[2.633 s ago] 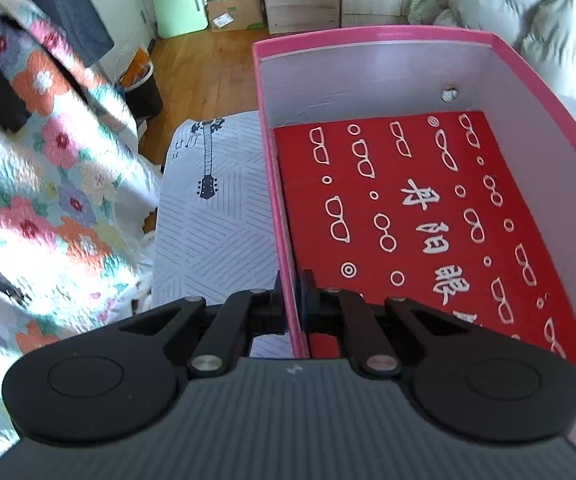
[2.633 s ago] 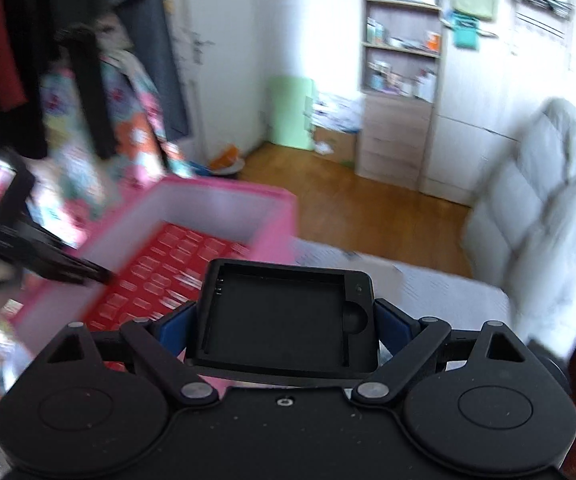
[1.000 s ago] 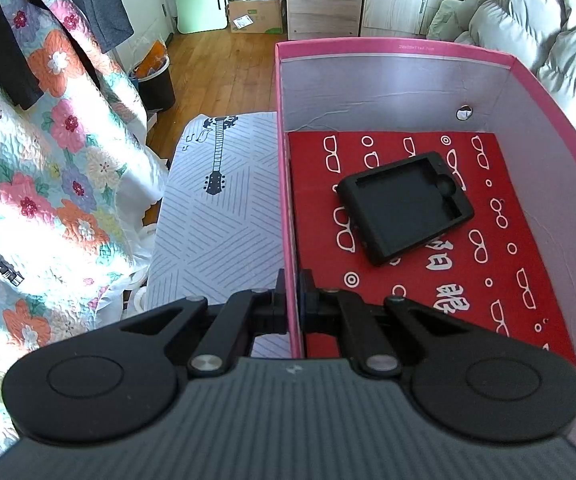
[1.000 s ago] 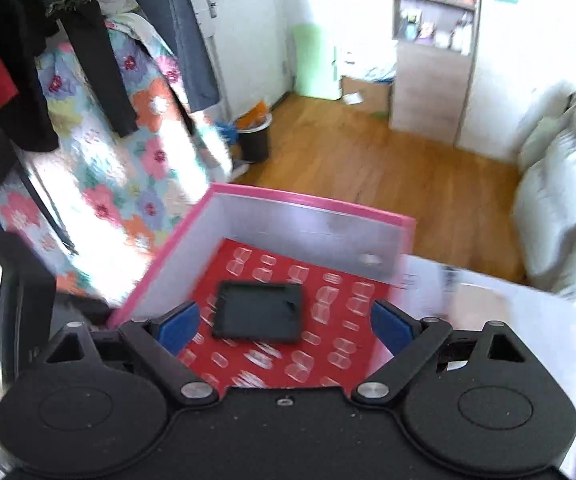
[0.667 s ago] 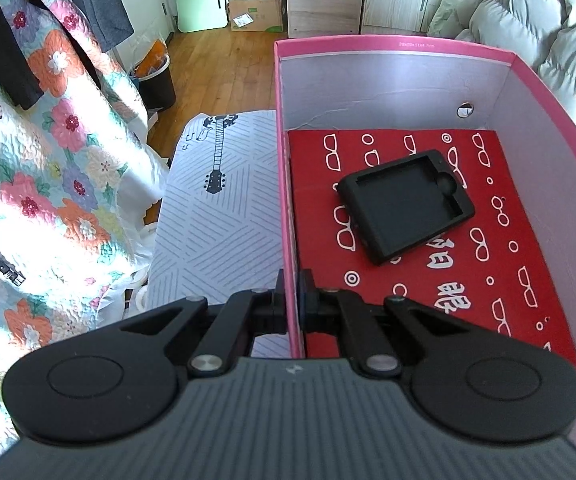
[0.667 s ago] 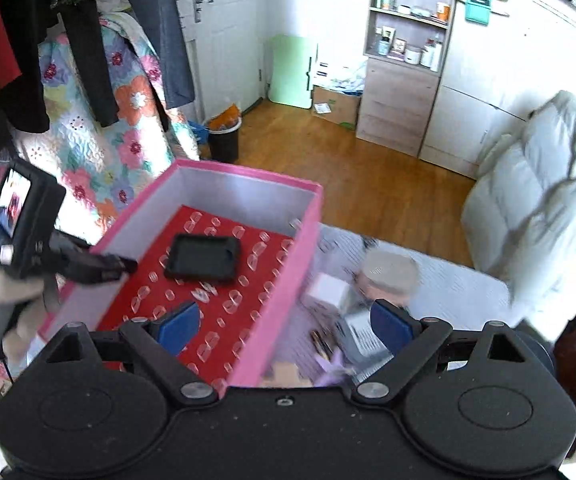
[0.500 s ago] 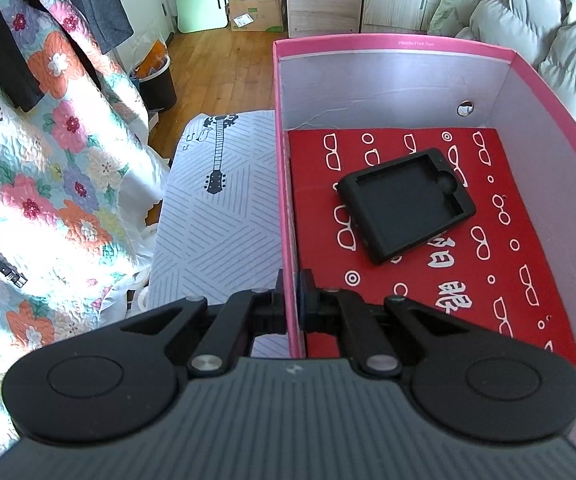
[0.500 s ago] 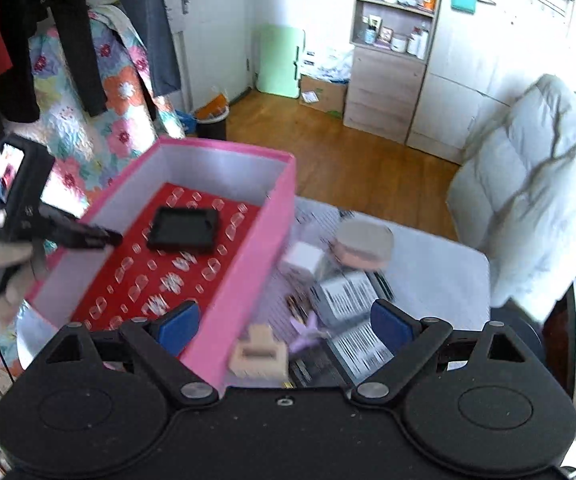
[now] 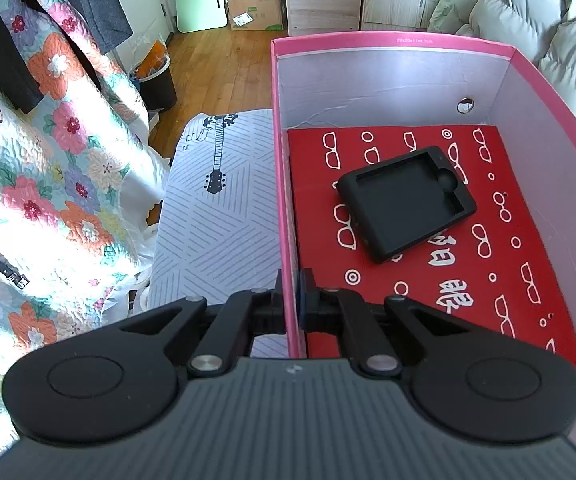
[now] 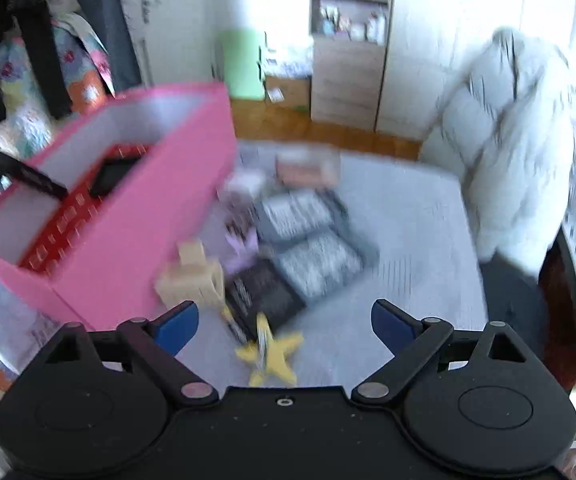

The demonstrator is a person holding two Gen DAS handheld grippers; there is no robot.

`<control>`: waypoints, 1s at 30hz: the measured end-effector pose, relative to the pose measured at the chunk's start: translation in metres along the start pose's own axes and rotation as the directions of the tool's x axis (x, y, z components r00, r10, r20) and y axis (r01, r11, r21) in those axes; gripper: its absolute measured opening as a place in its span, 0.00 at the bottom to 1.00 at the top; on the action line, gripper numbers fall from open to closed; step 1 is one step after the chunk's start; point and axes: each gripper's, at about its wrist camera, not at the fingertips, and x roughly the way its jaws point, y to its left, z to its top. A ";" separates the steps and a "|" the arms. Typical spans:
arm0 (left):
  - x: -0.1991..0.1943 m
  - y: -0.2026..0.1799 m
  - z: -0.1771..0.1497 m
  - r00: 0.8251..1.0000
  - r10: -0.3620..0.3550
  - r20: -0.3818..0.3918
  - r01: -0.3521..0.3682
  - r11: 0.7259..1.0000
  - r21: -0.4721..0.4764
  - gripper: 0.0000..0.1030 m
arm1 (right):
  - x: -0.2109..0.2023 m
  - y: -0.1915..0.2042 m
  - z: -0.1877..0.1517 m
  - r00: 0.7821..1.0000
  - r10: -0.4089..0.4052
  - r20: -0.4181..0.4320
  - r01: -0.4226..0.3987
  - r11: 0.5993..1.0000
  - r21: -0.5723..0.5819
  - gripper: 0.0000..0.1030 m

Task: Organize rigid objects
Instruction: 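Grasp the yellow starfish hair clip on the table with the right tool, then lower the starfish clip into the pink box beside the case, release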

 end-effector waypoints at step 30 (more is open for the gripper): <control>0.002 0.002 0.000 1.000 -0.010 -0.002 0.010 1.000 -0.007 0.03 | -0.014 0.030 0.019 0.991 0.078 0.109 -0.074 0.997 -0.038 0.44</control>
